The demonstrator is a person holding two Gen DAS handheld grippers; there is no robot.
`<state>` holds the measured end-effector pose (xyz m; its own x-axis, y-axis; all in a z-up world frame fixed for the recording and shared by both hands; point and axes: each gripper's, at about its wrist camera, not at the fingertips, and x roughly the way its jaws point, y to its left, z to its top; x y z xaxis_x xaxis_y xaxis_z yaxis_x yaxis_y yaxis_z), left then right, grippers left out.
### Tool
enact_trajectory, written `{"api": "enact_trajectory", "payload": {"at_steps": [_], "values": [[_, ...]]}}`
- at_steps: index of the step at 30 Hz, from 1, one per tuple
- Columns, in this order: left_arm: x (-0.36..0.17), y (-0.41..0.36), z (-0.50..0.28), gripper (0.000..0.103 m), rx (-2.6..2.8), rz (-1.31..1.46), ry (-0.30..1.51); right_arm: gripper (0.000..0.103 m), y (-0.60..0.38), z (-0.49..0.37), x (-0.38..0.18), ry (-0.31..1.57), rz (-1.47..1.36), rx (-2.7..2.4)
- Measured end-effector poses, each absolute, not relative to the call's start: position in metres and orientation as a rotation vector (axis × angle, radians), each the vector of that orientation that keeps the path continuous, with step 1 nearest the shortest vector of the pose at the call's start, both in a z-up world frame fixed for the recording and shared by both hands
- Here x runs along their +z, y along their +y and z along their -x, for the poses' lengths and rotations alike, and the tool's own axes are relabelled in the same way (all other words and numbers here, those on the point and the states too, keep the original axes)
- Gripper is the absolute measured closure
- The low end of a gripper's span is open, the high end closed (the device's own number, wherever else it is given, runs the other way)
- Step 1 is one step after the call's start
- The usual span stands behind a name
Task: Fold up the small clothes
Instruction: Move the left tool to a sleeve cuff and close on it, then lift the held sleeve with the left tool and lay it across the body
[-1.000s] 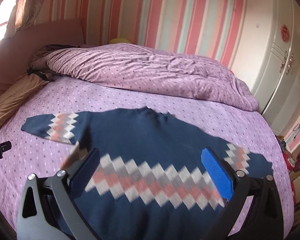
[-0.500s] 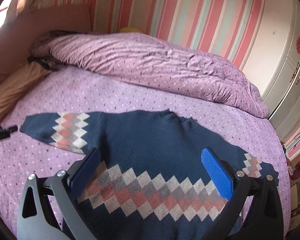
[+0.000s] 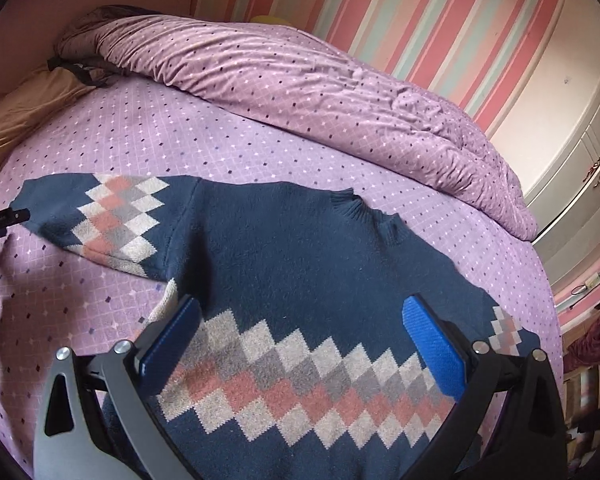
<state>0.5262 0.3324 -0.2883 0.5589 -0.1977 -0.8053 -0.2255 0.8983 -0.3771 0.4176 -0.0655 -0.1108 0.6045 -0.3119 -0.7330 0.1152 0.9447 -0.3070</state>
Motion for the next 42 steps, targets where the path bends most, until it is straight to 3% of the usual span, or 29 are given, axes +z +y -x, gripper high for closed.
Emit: {"api": "enact_trajectory", "payload": {"at_steps": [9,13,14,15,19,24,31,42], "values": [[-0.295,0.338,-0.551,0.007,0.059,0.518,0.926,0.001,-0.073,-0.421,-0.109,0.9,0.274,-0.273],[-0.293,0.332,-0.556,0.041,0.114,0.436,0.954,0.001,-0.075,-0.418,-0.105,0.901,0.285,-0.277],[-0.293,0.331,-0.558,0.052,0.117,0.419,0.961,0.001,-0.076,-0.417,-0.104,0.898,0.291,-0.279],[-0.294,0.332,-0.561,0.071,0.104,0.417,0.971,0.001,-0.077,-0.416,-0.103,0.895,0.295,-0.282],[-0.29,0.331,-0.567,0.085,0.076,0.406,0.977,0.001,-0.084,-0.414,-0.099,0.892,0.288,-0.291],[-0.267,0.308,-0.563,0.089,0.104,0.295,0.955,0.001,-0.096,-0.412,-0.094,0.892,0.285,-0.31],[-0.192,0.254,-0.545,0.089,0.042,0.212,0.858,0.001,-0.131,-0.399,-0.073,0.882,0.261,-0.354],[-0.096,0.059,-0.506,0.089,-0.154,0.046,0.857,0.001,-0.245,-0.36,-0.031,0.882,0.19,-0.438]]}}
